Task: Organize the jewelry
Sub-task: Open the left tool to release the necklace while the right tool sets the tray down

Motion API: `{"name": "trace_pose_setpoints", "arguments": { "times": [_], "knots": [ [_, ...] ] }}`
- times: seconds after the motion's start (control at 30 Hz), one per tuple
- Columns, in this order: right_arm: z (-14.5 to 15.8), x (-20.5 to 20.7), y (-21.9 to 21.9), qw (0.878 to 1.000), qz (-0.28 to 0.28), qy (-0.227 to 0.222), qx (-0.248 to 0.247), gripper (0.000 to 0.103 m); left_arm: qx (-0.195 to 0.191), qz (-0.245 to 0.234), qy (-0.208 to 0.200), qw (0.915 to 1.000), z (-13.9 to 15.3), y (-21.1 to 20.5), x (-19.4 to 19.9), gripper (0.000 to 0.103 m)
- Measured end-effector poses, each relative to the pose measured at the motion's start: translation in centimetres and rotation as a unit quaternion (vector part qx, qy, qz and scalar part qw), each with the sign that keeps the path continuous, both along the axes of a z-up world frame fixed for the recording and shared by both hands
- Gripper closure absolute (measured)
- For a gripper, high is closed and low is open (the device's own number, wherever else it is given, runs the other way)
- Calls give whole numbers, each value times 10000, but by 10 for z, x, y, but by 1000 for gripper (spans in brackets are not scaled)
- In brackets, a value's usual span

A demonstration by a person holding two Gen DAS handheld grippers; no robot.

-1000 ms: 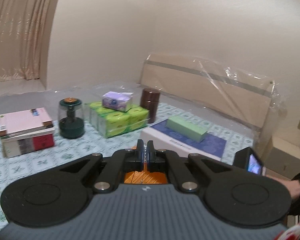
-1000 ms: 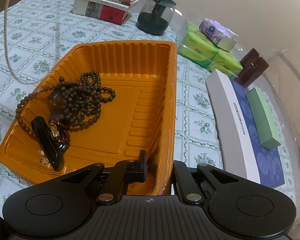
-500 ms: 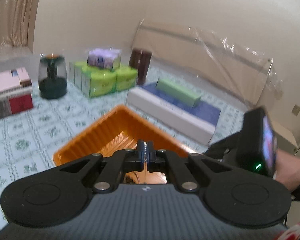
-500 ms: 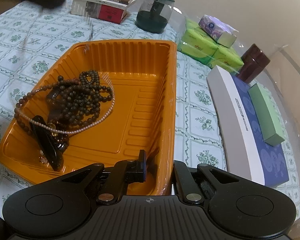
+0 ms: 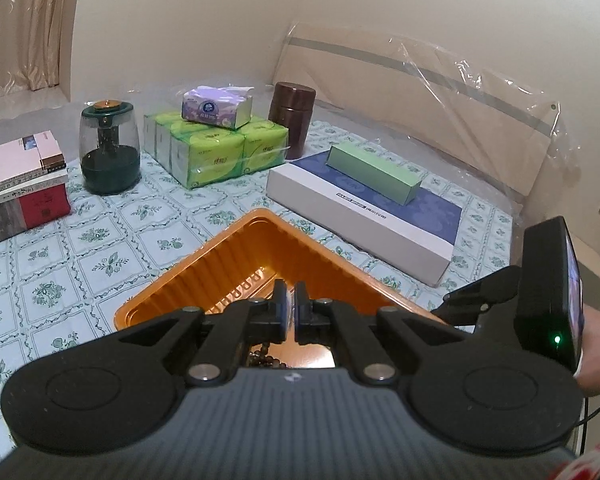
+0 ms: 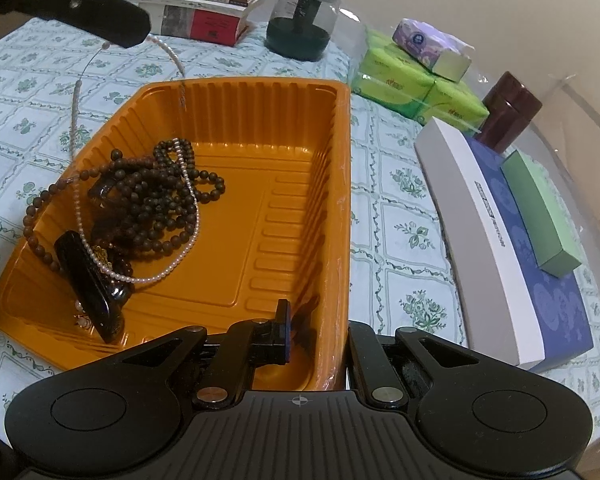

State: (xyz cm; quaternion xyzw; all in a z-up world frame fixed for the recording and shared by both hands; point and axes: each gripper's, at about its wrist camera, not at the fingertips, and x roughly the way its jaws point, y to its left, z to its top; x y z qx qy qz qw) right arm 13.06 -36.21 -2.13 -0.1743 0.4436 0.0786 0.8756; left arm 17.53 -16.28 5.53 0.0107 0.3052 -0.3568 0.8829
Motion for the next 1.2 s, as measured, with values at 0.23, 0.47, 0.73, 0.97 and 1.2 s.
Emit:
{"name": "trace_pose_setpoints", "arguments": {
  "times": [0.23, 0.47, 0.73, 0.97, 1.2],
  "knots": [
    [-1, 1, -1, 10000, -15, 3, 46, 94, 243, 307, -159, 9991, -1, 15, -7, 80],
    [-5, 5, -14, 9992, -48, 84, 385, 94, 465, 929, -282, 9942, -6, 57, -30, 73],
    [-18, 10, -38, 9934, -206, 228, 1108, 94, 942, 1860, -117, 9780, -29, 104, -58, 55],
    [-24, 12, -70, 9719, -585, 167, 2274, 94, 1113, 2309, 151, 9665, -47, 124, -79, 41],
    [-14, -3, -89, 9567, -872, -159, 2773, 27, 1198, 2501, 353, 9601, -58, 123, -100, 18]
  ]
}}
